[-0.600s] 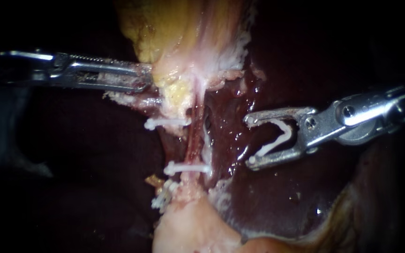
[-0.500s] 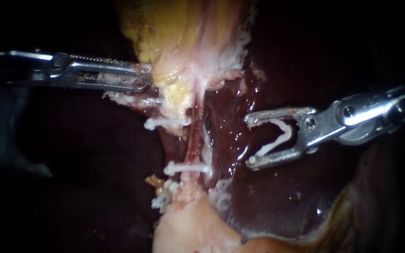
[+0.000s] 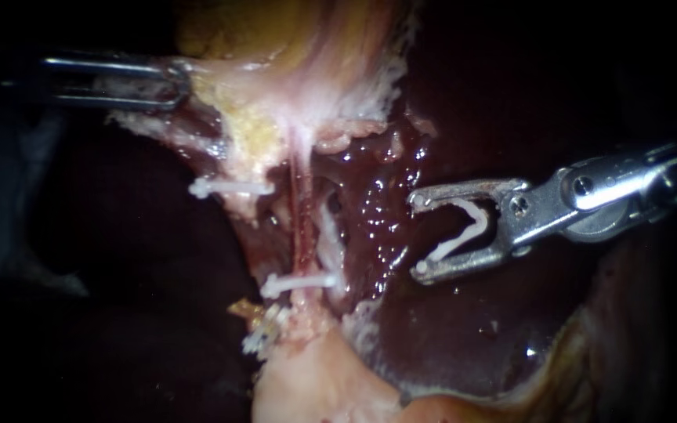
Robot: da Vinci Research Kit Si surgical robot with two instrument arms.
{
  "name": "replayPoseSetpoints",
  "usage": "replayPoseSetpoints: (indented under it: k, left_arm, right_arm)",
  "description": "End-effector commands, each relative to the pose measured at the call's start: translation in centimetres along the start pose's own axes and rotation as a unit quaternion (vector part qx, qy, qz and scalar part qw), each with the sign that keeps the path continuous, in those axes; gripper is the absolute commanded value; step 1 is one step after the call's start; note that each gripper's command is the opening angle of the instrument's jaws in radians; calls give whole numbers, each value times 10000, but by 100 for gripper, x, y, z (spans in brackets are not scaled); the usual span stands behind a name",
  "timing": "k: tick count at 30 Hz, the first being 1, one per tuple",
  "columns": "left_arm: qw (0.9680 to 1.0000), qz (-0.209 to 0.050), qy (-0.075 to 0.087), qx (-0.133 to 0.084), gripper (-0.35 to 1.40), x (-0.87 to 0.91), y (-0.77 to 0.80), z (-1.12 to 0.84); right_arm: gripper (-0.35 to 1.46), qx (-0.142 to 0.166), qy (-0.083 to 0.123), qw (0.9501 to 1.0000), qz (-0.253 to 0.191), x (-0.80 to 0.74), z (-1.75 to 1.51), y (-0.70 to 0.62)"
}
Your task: Clipping second clip right tube
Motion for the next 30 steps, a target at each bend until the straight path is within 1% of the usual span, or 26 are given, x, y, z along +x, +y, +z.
replayPoseSetpoints:
  k: [1,4,9,13,17,20,23,26,30]
  left_arm:
    - [10000,33,26,20,-35,3,0,-6]
    - [10000,0,73,48,-35,5,-1,-11]
    - [9999,-16,107,106,-35,4,0,-10]
    - [9999,-21,102,100,-35,3,0,-10]
    - [9999,-20,101,97,-35,1,1,-8]
    - [9999,-20,98,91,-35,1,2,-7]
    - [9999,-22,94,85,-35,0,4,-7]
    - [9999,-24,96,88,-35,0,5,-6]
    - [9999,-27,92,82,-35,0,7,-6]
  right_arm:
    - [50,0,0,10000,0,0,0,0]
    - [50,1,0,10000,0,0,0,0]
    - [50,25,24,10000,0,5,5,-4]
    - [50,68,158,9995,270,15,15,-8]
    - [50,91,273,9976,635,27,31,-10]
    - [50,102,331,9954,893,30,40,-10]
    - [50,126,357,9932,1105,28,52,-9]
    - [50,166,366,9913,1256,22,68,-8]
    - [50,222,372,9890,1416,9,93,-5]
